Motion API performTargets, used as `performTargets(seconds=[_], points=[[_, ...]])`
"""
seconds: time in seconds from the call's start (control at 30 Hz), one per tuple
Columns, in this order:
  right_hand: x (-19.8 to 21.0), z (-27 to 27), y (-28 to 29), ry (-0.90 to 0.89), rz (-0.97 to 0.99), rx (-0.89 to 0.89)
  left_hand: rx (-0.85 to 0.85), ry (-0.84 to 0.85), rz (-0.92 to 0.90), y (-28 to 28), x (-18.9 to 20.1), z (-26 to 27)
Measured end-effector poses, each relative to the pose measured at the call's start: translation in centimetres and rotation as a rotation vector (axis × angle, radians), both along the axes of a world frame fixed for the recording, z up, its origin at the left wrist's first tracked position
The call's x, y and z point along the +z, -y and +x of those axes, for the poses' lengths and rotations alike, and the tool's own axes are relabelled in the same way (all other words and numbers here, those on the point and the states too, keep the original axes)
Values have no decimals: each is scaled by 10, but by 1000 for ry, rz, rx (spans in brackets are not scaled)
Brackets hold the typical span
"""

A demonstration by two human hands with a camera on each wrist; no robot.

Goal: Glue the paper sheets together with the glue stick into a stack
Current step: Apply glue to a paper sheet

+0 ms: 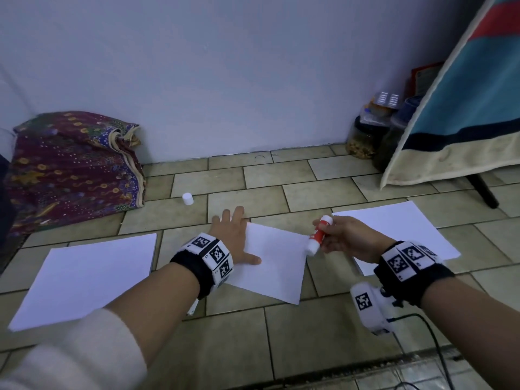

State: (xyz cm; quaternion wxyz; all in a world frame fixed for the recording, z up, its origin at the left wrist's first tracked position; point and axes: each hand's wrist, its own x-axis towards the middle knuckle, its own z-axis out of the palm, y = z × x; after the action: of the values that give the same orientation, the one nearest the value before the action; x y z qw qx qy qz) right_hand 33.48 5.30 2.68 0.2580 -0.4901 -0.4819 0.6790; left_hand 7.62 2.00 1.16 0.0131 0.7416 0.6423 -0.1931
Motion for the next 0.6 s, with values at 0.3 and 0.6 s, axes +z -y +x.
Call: performTargets(seconds=[0.3, 0.6], points=[[-4, -33, -17, 141, 274, -282, -299, 175, -158, 6, -8, 12], [-11, -78, -25, 485, 643, -122, -128, 252, -156, 1, -3, 15]])
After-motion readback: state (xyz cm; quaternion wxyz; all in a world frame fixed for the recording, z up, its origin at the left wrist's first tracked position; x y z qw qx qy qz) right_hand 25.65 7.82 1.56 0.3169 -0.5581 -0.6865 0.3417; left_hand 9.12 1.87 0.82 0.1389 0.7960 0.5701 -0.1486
